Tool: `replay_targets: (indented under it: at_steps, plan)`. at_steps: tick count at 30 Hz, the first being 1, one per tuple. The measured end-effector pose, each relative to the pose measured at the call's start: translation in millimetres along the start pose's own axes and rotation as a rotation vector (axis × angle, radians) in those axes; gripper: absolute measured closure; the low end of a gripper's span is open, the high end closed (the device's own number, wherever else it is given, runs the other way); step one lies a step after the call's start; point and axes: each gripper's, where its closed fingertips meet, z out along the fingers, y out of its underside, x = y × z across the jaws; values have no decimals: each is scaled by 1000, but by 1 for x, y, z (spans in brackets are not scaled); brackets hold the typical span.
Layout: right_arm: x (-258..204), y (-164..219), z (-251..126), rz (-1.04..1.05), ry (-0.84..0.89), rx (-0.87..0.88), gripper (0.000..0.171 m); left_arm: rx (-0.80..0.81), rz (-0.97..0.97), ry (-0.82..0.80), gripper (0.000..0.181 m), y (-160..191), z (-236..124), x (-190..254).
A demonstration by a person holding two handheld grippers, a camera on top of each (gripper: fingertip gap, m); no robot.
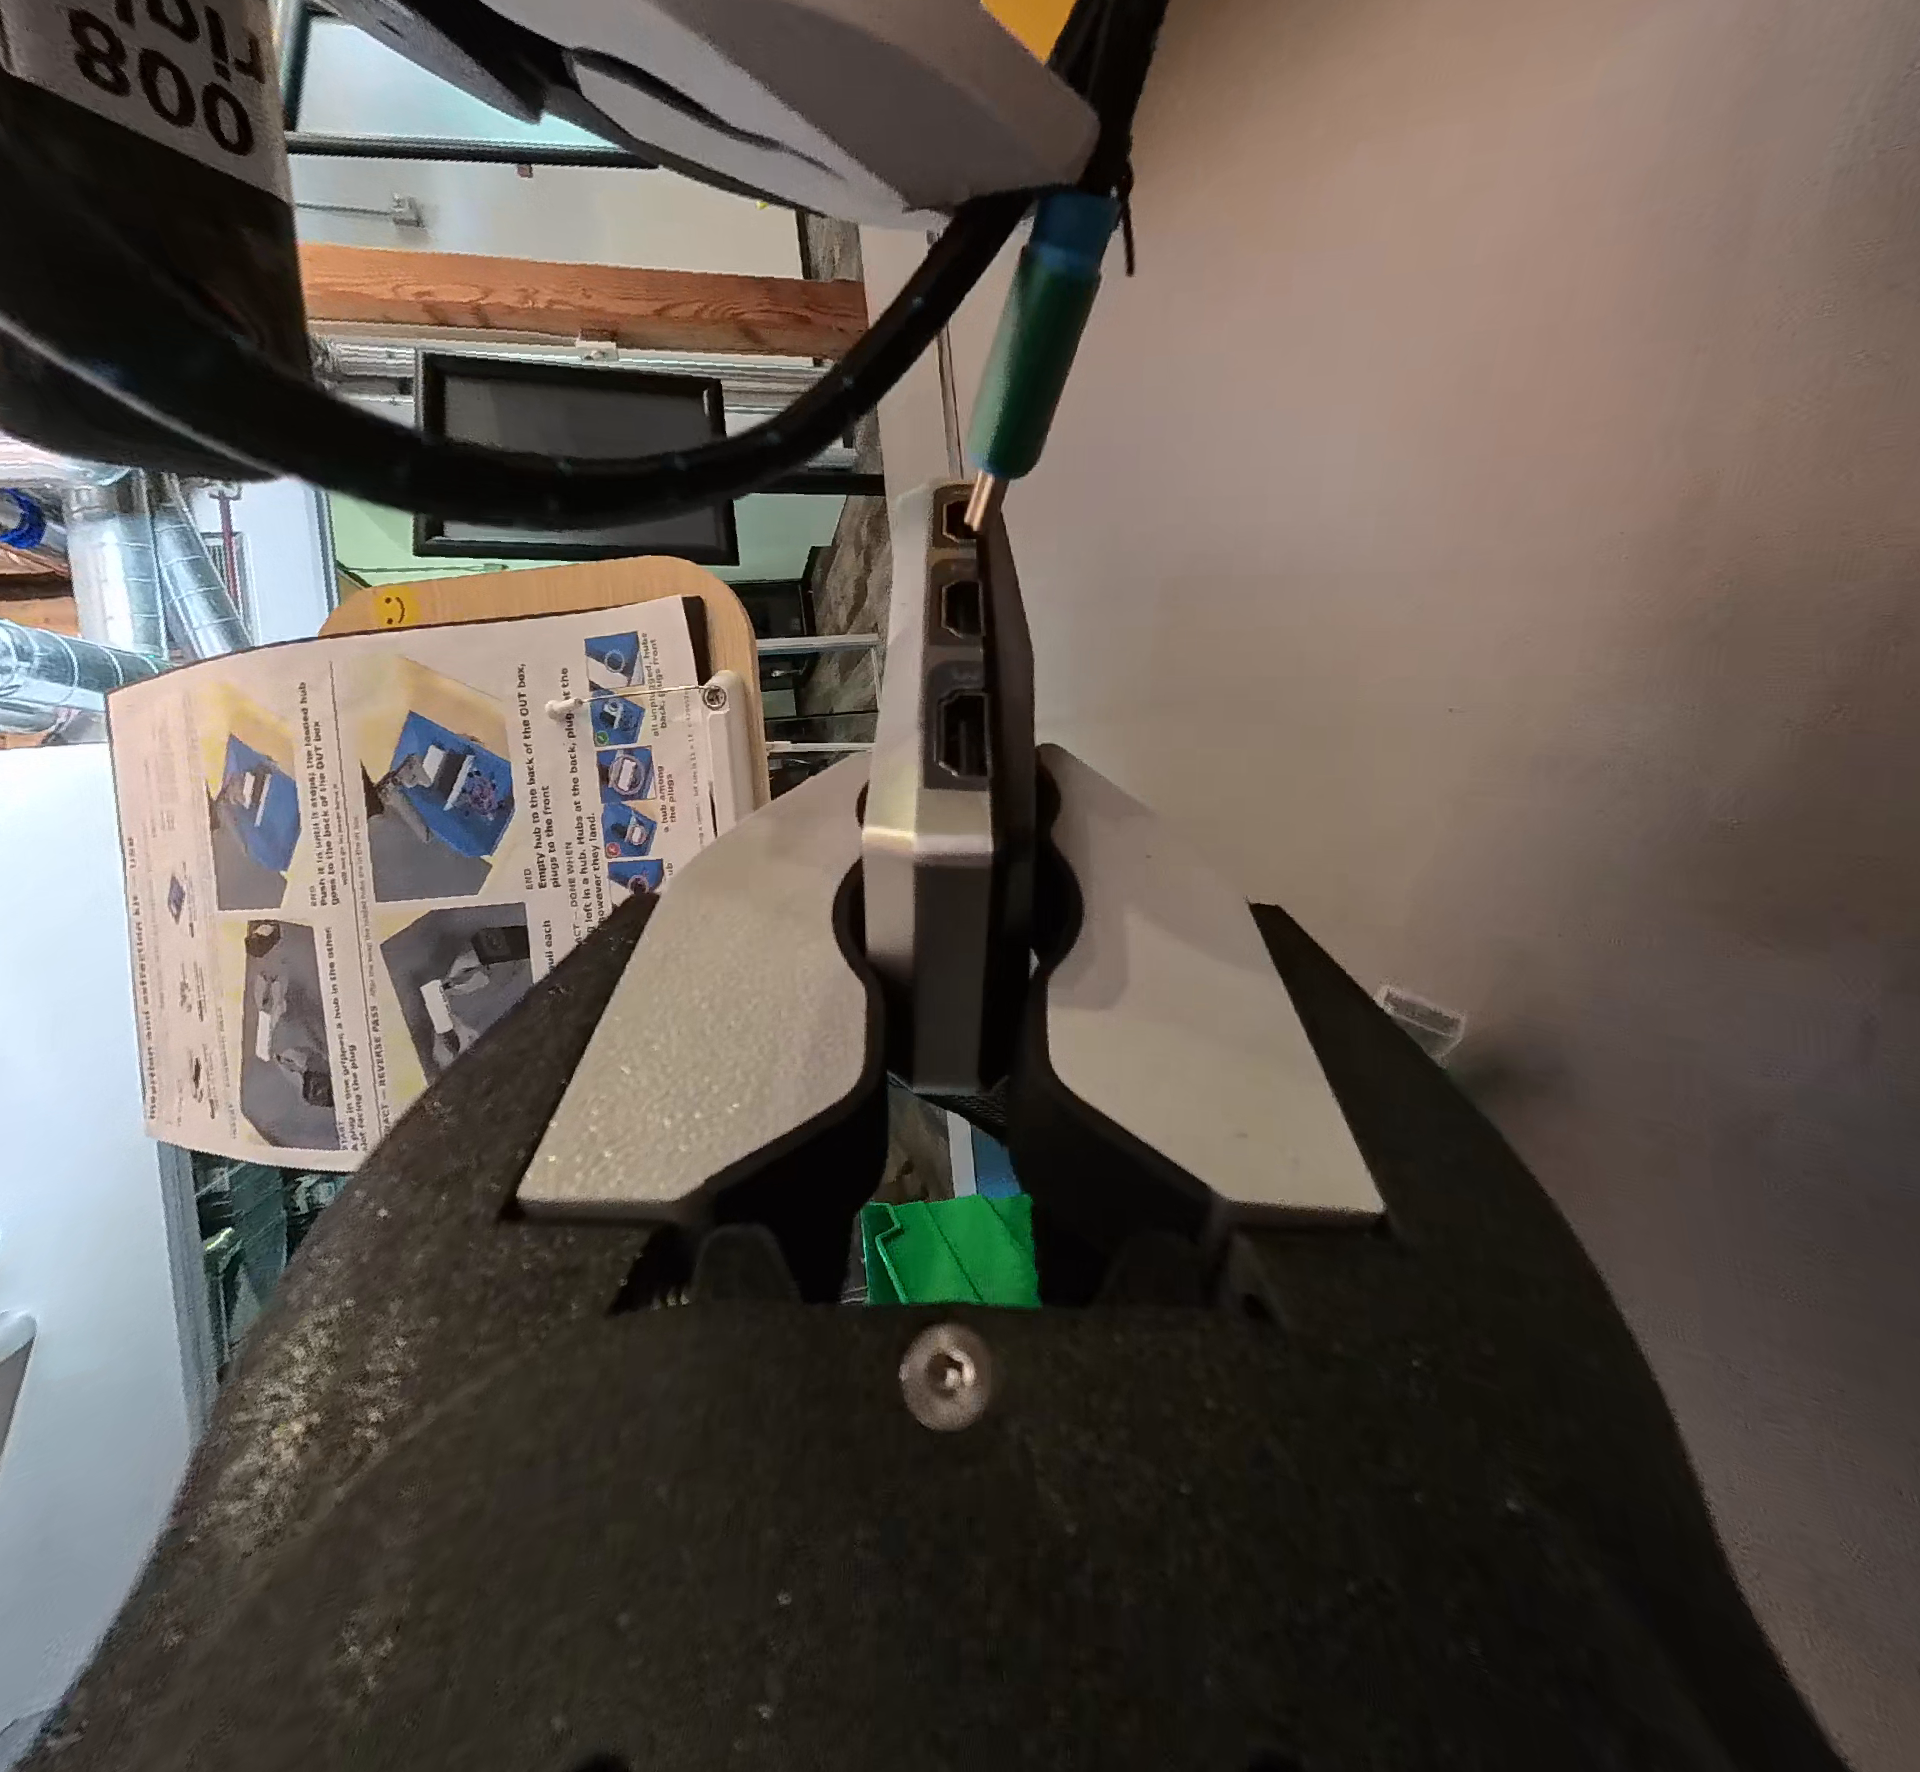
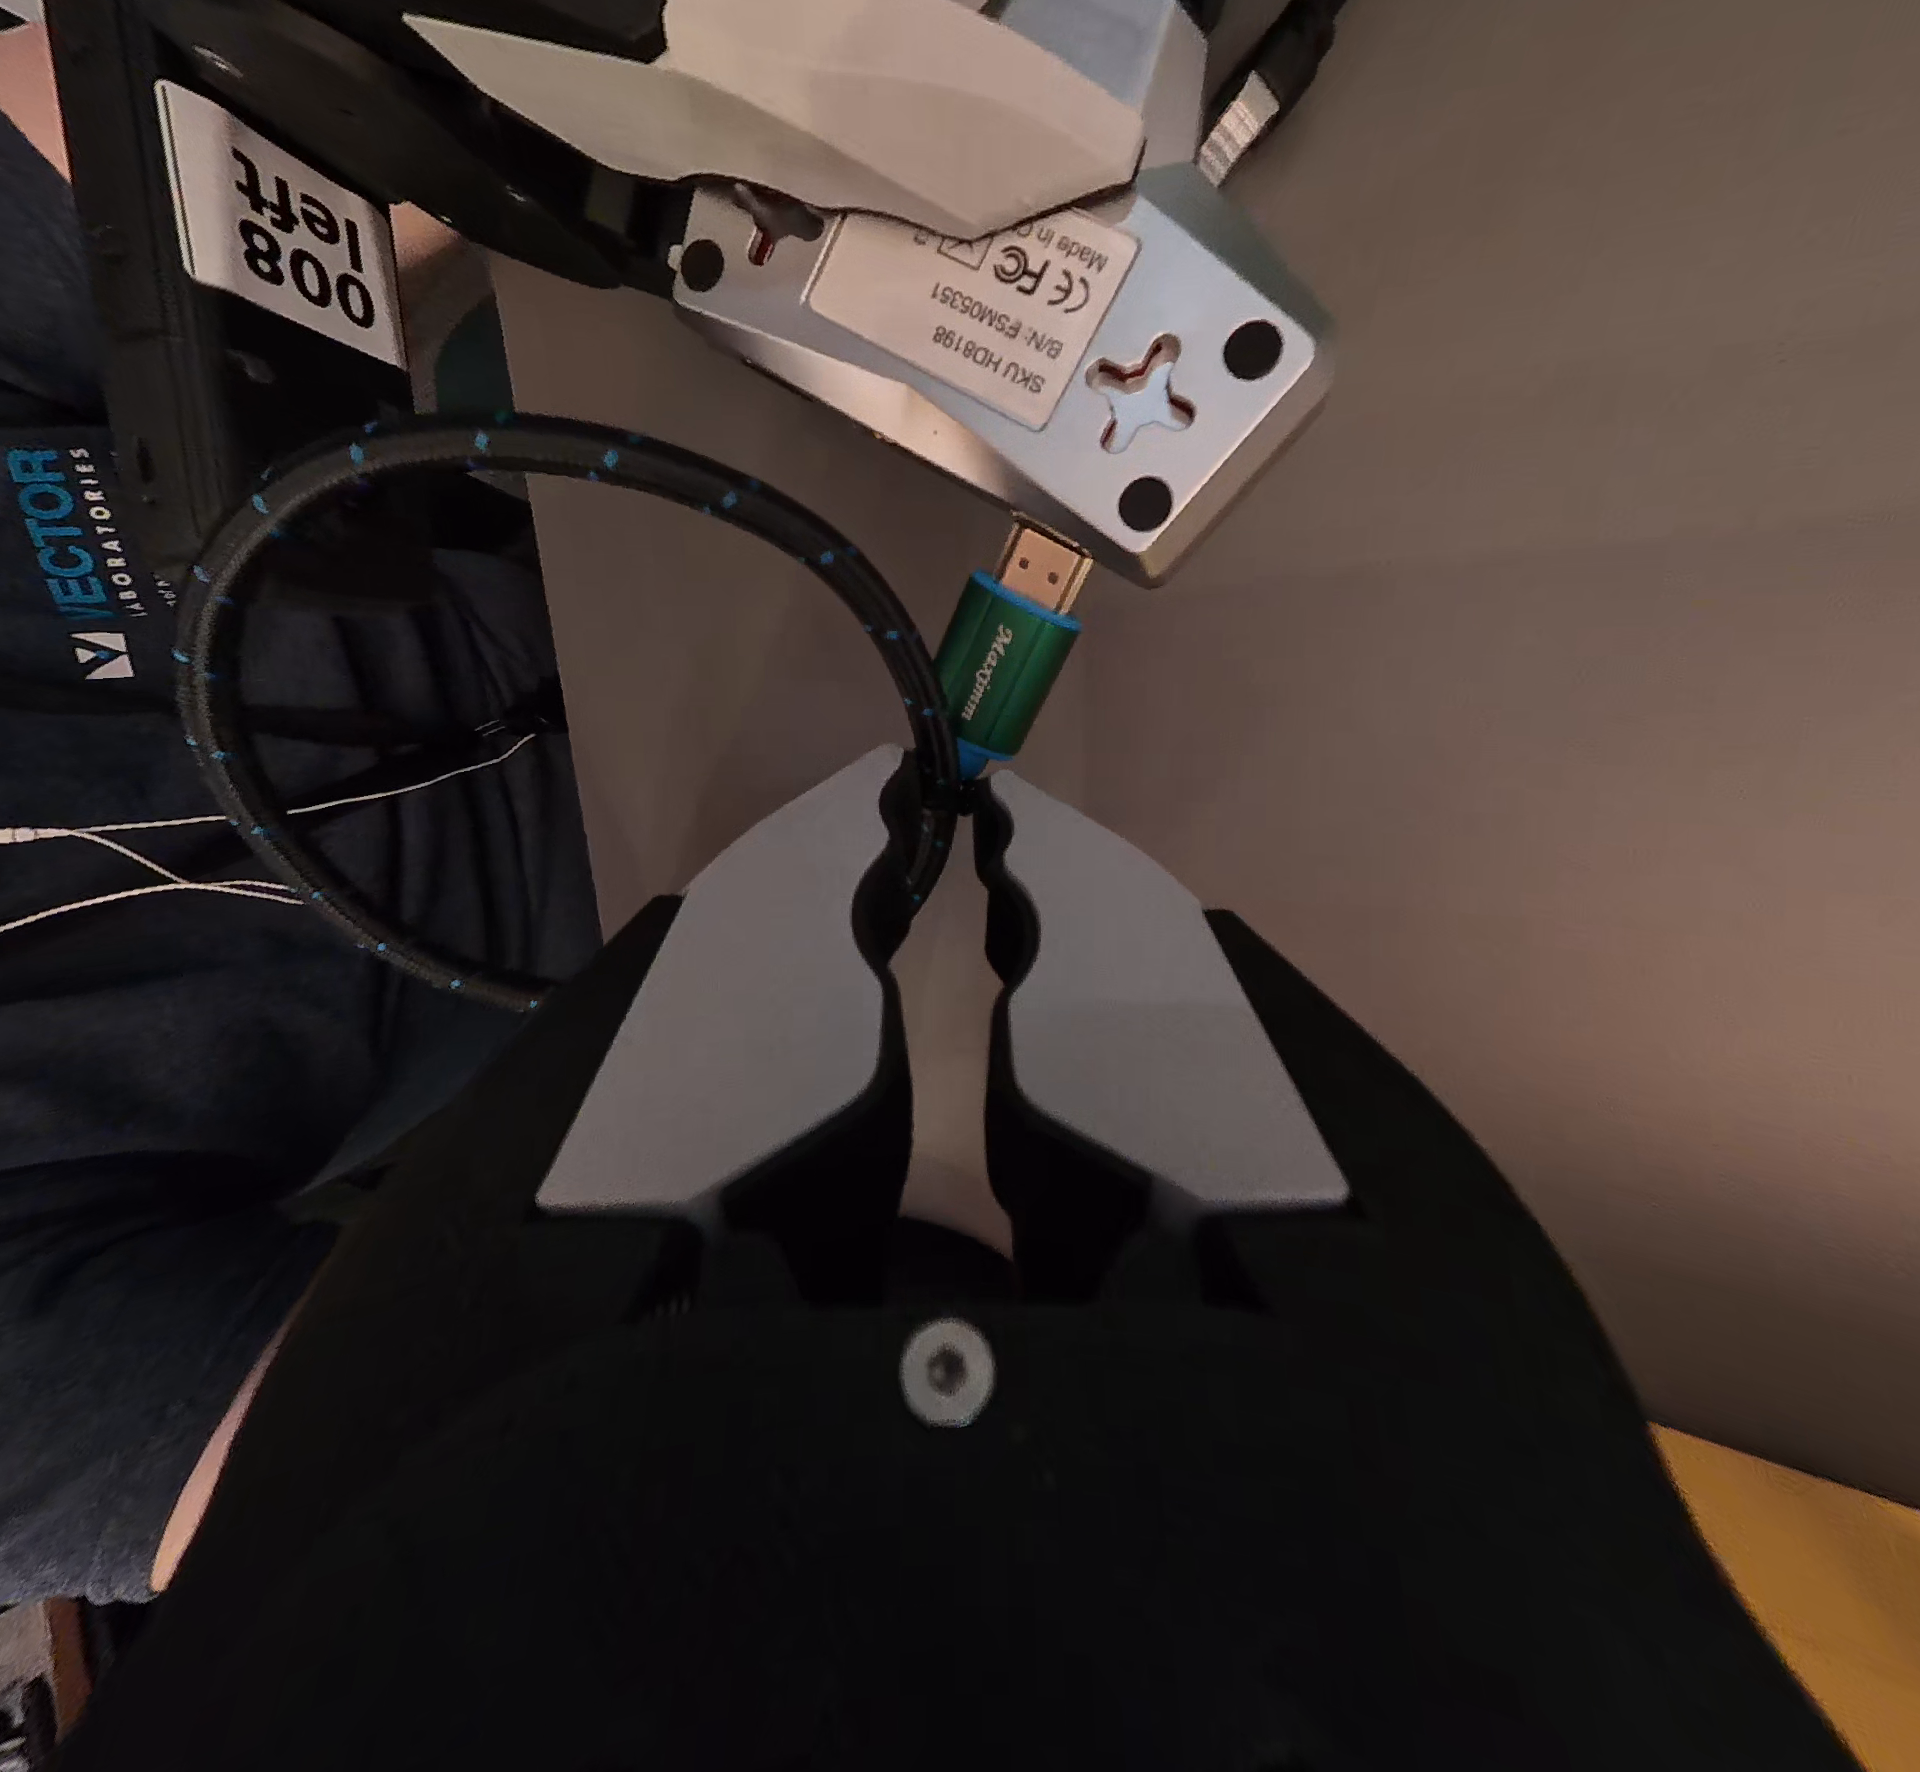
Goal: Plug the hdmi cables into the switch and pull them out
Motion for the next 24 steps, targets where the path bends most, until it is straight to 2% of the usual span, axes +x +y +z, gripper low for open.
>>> replay_targets:
  at_steps: [9, 24]
  plan:
    - [0, 6, 6, 21, -36, -40, 162, 0, 85, 42, 159, -2, 0, 12]
    - [3, 11, 12, 26, -32, -81, 162, -2, 88, 76, 159, -4, 1, 20]
